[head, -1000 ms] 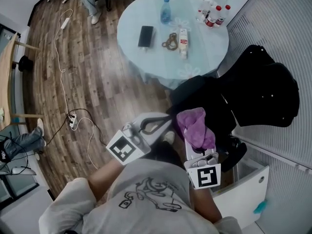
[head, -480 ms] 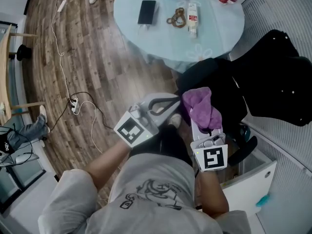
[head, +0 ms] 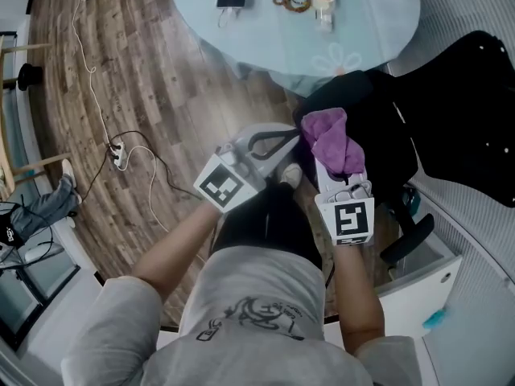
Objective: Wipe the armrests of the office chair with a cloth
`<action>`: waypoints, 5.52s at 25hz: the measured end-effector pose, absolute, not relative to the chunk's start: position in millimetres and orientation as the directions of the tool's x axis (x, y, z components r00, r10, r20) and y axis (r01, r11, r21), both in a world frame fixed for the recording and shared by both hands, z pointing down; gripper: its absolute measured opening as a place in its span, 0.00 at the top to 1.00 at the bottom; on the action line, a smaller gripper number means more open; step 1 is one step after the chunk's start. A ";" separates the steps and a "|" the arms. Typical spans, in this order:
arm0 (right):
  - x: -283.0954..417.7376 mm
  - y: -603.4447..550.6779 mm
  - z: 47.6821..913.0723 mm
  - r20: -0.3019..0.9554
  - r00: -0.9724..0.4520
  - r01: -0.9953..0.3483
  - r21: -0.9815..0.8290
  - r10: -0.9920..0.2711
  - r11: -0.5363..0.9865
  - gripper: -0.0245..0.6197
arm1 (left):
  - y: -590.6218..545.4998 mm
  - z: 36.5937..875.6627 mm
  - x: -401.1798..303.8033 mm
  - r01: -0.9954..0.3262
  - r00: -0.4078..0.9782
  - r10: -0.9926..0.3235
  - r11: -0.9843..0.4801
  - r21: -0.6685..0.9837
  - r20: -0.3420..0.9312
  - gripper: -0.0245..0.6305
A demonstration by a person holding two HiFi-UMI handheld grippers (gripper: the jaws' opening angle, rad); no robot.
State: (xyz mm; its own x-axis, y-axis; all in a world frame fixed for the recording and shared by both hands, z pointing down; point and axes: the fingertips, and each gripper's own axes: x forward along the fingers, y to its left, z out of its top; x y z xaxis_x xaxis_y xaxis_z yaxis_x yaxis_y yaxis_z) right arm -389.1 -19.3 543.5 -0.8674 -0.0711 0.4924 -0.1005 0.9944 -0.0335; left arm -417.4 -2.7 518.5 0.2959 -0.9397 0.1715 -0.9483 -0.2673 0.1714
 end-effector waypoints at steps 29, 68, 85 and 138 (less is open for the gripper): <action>-400.2 -65.1 676.2 0.629 -0.778 -0.039 -0.034 -0.009 0.999 0.91 | -23.2 618.5 -421.1 -0.942 0.325 -0.905 -0.284 0.178 0.275 0.96; -410.0 -68.7 672.9 0.612 -0.791 -0.036 -0.029 -0.011 0.999 0.92 | -6.4 614.0 -414.3 -0.945 0.314 -0.907 -0.270 0.182 0.282 0.96; -413.5 -37.3 671.3 0.559 -0.821 0.099 -0.060 0.116 0.993 0.91 | -7.4 615.8 -415.7 -0.945 0.312 -0.908 -0.267 0.188 0.279 0.96; -411.5 -20.4 667.7 0.588 -0.798 0.138 -0.033 0.131 0.990 0.92 | -4.8 610.9 -419.0 -0.953 0.285 -0.916 -0.240 0.184 0.282 0.96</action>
